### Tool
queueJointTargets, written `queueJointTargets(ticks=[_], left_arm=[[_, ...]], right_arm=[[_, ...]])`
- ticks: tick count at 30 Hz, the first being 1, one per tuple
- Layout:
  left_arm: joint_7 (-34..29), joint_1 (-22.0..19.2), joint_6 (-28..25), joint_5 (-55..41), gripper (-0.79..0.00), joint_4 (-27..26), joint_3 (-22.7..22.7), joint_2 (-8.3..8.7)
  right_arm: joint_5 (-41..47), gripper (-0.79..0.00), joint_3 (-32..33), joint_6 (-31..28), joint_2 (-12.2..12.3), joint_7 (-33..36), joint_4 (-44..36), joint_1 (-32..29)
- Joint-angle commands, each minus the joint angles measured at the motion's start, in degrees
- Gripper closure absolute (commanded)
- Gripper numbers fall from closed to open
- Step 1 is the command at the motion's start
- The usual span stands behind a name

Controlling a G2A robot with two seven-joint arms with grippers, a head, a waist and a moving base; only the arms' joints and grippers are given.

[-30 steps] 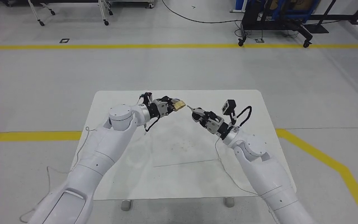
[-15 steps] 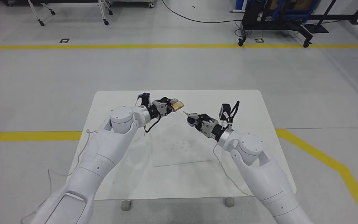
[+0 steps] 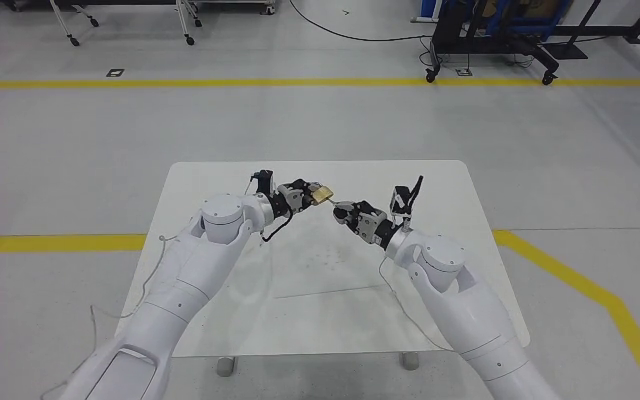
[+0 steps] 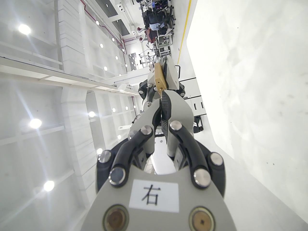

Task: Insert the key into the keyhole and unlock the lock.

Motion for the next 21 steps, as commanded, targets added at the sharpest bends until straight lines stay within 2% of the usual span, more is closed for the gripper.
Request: queueJointTargets(ticks=[1, 21], left_arm=[[0.07, 0.04, -0.06, 0.18, 0.000, 0.03, -0.10, -0.07], [-0.29, 0.10, 2.46, 0.88, 0.000, 0.93, -0.51, -0.85]], right_arm=[[-0.07, 0.000, -0.02, -0.08, -0.05, -0.31, 0.14, 0.06], [-6.85, 0.000, -2.92, -0.09, -0.65, -4.70, 0.31, 1.00]])
